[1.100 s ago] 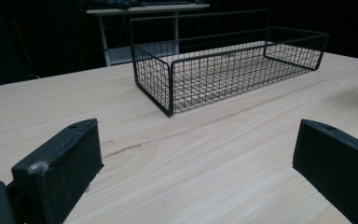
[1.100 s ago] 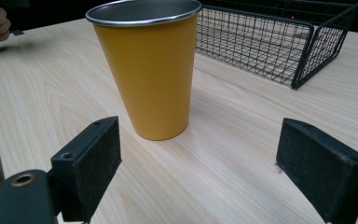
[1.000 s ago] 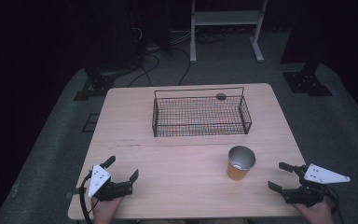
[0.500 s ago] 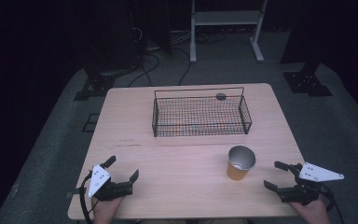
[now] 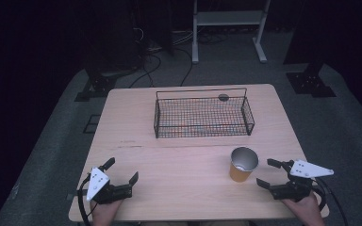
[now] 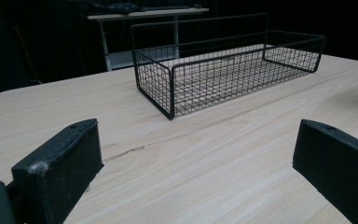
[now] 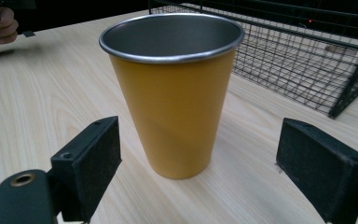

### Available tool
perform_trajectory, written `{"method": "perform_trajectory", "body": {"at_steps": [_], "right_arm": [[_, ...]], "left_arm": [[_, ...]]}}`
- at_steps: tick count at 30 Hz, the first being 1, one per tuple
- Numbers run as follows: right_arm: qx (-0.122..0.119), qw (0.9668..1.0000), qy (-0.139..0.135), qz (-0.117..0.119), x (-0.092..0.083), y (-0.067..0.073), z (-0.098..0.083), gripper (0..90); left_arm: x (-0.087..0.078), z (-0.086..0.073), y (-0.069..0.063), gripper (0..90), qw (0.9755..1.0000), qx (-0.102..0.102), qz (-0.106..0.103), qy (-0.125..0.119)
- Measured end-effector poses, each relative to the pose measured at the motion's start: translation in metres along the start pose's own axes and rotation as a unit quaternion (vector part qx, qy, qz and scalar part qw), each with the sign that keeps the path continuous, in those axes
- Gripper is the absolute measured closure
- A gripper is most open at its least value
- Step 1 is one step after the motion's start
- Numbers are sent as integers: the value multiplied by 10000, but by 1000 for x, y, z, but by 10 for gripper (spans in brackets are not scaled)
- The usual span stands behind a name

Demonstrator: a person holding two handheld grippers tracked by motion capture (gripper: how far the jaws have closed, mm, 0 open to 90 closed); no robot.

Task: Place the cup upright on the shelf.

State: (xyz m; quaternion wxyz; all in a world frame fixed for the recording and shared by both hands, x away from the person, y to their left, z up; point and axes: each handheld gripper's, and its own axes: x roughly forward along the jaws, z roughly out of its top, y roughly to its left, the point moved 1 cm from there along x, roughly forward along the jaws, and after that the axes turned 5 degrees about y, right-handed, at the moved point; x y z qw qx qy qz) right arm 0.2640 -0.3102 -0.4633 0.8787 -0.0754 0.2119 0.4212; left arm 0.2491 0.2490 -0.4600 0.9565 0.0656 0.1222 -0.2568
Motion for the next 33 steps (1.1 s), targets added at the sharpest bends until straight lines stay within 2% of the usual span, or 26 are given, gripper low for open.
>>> {"method": "perform_trajectory", "body": {"at_steps": [18,33], "right_arm": [[-62,9998,9,179,23,4,14,127],[-140,9996,-4,239,42,9,20,127]], "left_arm": [[-1,1,-1,1,10000,13,-13,-34],[-2,1,-2,1,10000,23,-15,-68]]}}
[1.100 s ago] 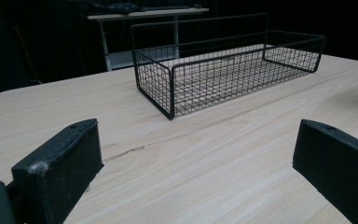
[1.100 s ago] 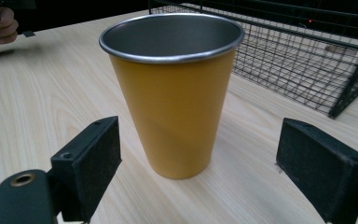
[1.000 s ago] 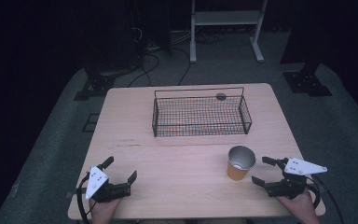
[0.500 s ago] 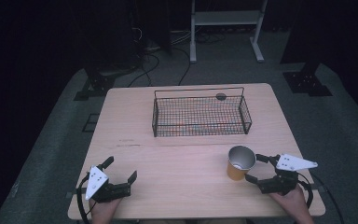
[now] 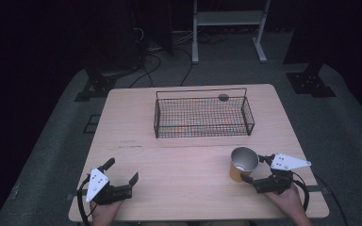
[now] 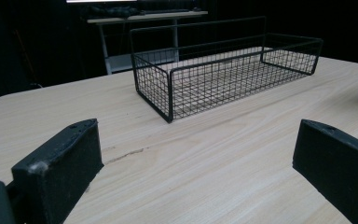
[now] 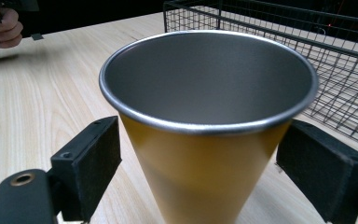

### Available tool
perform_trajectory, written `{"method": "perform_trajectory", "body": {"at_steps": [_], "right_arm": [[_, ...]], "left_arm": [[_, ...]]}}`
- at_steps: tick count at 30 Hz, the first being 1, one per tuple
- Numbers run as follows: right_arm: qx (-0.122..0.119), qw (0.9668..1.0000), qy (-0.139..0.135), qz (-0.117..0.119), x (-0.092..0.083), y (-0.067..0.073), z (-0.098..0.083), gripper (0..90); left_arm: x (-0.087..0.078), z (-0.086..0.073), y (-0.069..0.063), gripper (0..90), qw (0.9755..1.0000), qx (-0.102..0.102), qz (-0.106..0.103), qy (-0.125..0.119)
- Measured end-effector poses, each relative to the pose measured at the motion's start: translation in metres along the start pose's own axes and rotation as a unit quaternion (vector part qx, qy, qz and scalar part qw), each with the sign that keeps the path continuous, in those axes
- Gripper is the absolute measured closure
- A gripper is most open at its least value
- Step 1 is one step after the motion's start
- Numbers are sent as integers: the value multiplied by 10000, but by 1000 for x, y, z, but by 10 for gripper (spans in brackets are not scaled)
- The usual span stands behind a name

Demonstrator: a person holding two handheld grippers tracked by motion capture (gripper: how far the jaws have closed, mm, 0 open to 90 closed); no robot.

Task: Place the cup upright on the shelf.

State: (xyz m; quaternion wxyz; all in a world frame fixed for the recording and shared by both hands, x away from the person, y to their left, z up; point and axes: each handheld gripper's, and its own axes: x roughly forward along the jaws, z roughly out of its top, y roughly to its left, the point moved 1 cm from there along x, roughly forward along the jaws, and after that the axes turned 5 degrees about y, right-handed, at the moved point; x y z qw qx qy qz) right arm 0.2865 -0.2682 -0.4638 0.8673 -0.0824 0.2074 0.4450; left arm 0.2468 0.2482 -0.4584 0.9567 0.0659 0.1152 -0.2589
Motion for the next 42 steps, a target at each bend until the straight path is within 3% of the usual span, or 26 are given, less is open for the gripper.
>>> {"method": "perform_trajectory", "body": {"at_steps": [18,42], "right_arm": [[36,10000,-53,14,14,-2,1,125],[10,10000,-78,-42,20,-3,1,127]], "left_arm": [[-1,0,1,1,10000,6,13,-2],[0,0,0,1,10000,-1,-5,2]]}}
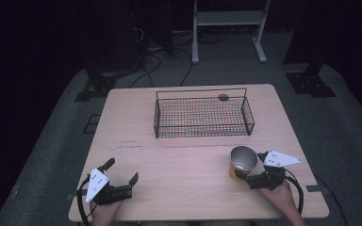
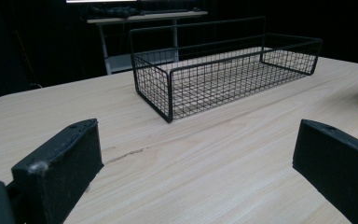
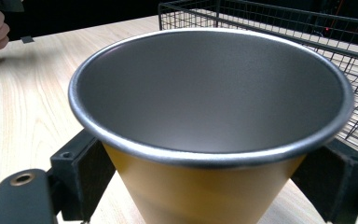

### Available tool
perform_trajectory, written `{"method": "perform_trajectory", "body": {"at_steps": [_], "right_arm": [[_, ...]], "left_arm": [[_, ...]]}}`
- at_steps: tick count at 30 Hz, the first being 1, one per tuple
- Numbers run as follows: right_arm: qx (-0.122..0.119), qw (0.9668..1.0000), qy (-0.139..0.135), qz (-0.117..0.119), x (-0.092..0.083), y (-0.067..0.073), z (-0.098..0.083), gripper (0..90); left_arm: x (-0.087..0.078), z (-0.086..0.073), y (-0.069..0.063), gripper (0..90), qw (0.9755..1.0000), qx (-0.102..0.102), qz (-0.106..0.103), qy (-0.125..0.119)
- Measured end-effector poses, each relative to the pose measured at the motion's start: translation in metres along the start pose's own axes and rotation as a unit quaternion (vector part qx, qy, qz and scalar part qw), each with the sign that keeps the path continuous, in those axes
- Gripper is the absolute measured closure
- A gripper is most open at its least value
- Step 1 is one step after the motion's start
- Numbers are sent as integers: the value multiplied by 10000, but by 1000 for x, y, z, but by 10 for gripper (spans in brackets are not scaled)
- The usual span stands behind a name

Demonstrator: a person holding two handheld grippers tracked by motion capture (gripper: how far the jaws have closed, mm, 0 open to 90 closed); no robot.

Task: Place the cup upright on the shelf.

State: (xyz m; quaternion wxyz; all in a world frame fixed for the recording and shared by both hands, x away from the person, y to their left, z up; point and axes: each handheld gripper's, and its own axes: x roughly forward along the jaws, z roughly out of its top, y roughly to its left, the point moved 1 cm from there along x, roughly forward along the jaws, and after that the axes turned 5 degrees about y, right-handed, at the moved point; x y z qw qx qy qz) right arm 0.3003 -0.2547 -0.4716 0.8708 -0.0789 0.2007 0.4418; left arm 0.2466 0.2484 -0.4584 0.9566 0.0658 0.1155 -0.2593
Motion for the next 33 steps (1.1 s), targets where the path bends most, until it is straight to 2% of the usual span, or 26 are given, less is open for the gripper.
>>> {"method": "perform_trajectory", "body": {"at_steps": [33], "right_arm": [[-150,9998,37,-113,1,1,1,156]], "left_arm": [[0,0,0,1,10000,-1,-5,28]]}}
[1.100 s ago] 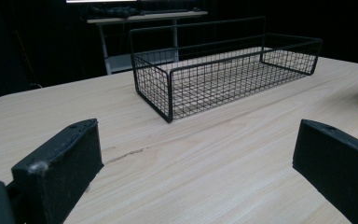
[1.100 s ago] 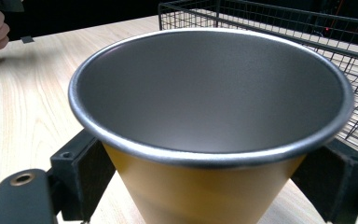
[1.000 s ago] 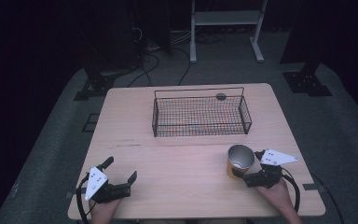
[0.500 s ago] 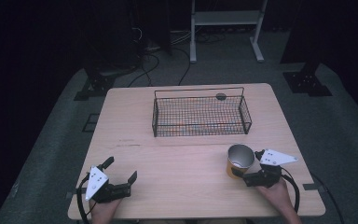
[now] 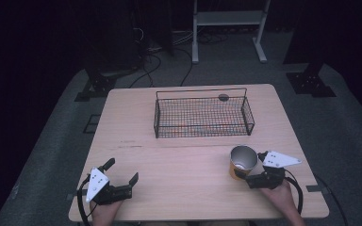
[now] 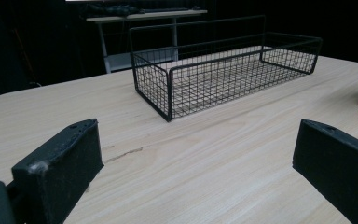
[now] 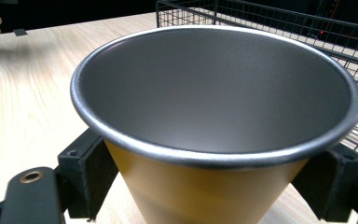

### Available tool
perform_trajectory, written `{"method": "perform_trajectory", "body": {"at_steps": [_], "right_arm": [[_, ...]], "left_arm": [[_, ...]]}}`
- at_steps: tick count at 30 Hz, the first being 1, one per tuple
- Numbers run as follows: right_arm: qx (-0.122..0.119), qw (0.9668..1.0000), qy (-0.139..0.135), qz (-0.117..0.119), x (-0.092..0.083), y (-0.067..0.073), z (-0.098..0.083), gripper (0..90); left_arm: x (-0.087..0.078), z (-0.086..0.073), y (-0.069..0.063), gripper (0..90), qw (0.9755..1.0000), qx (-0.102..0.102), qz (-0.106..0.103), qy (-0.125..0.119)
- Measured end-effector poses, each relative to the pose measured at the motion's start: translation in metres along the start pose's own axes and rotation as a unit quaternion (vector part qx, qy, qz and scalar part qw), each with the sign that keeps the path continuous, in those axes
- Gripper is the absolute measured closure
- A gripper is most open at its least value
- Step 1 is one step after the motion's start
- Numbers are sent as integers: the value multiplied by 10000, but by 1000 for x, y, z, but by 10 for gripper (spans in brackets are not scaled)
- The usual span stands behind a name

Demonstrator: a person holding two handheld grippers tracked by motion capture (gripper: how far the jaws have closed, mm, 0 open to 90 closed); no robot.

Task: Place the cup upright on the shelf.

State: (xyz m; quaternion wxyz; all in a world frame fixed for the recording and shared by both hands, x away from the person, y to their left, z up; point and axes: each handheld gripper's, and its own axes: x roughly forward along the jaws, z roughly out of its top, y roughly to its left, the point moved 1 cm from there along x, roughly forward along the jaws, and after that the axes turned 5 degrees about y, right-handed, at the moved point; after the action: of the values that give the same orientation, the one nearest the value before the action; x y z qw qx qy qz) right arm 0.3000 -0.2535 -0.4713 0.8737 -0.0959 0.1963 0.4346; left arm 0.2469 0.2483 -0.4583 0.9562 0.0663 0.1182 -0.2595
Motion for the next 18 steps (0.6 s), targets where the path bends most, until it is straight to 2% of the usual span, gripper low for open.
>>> {"method": "perform_trajectory", "body": {"at_steps": [18], "right_arm": [[8,10000,-26,-56,-2,0,1,157]], "left_arm": [[1,0,0,1,10000,1,-3,7]]}}
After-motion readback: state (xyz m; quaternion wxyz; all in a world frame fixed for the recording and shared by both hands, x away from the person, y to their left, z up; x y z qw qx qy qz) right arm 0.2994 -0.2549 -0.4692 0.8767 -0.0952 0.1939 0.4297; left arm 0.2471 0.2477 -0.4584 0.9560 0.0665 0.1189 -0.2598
